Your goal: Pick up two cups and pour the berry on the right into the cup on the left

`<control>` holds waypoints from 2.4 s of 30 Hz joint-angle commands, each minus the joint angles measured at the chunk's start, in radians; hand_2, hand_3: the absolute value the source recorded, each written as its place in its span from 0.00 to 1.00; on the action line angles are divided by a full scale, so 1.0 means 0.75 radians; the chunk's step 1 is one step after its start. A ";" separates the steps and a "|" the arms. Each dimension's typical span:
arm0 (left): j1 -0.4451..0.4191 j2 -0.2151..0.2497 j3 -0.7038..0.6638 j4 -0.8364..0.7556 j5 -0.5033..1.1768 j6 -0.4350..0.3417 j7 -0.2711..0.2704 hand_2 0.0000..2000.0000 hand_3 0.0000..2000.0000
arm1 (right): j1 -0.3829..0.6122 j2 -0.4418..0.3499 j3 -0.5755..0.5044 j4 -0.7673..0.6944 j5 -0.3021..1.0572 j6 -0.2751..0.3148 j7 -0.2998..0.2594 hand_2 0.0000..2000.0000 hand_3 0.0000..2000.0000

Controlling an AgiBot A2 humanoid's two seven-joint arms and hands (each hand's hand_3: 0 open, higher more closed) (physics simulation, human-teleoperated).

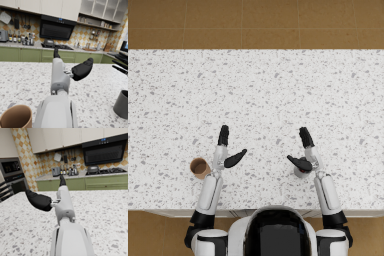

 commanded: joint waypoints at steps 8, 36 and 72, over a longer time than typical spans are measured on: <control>0.000 0.000 0.000 0.000 0.000 0.000 0.000 0.00 0.00 | 0.000 0.000 0.000 0.000 0.000 0.000 0.000 0.00 0.00; -0.713 0.040 -0.662 -0.264 0.397 -0.134 -0.134 0.00 0.00 | -0.572 0.189 -0.269 0.332 0.397 -0.133 0.135 0.00 0.00; -0.639 0.137 -0.613 0.233 0.398 -0.134 -0.134 0.00 0.00 | -0.453 0.023 -0.103 -0.303 0.398 -0.092 0.138 0.00 0.00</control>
